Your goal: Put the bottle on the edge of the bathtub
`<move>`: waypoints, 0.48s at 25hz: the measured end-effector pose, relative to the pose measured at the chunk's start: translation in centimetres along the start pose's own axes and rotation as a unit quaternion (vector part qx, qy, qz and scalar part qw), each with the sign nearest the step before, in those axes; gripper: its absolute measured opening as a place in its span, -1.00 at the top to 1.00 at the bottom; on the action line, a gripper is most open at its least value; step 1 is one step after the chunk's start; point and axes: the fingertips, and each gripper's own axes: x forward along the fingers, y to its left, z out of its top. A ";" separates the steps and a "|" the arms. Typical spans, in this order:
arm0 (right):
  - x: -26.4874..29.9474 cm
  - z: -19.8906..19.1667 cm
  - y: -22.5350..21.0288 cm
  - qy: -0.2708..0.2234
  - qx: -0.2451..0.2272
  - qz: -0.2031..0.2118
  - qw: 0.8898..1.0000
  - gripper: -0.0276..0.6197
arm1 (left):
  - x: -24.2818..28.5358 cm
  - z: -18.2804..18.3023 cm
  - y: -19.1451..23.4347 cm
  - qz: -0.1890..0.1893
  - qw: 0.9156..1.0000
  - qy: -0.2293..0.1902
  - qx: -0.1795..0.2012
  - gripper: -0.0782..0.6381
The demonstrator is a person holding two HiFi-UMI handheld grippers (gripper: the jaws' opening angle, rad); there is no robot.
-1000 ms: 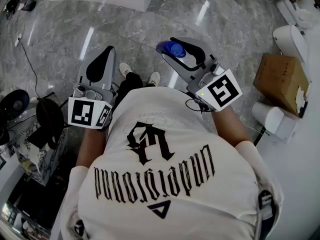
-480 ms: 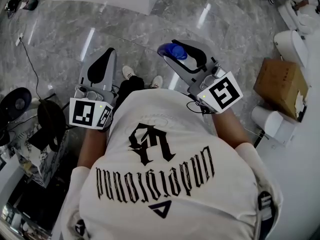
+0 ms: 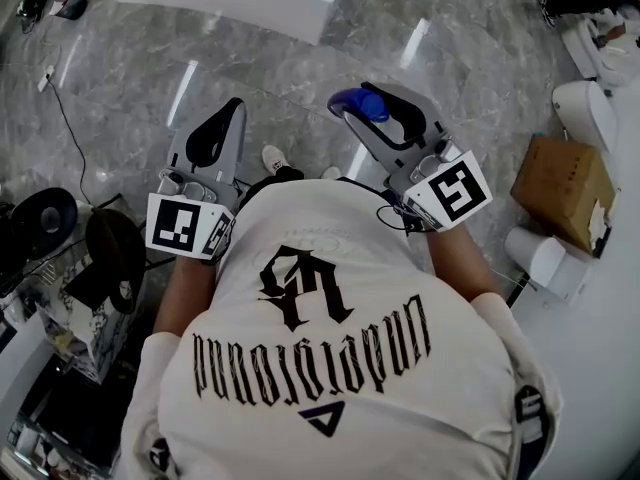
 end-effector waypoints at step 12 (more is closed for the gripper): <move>8.1 2.6 1.6 0.002 -0.011 -0.002 1.000 0.43 | -2.9 0.1 6.8 -0.005 1.000 -0.003 -0.012 0.74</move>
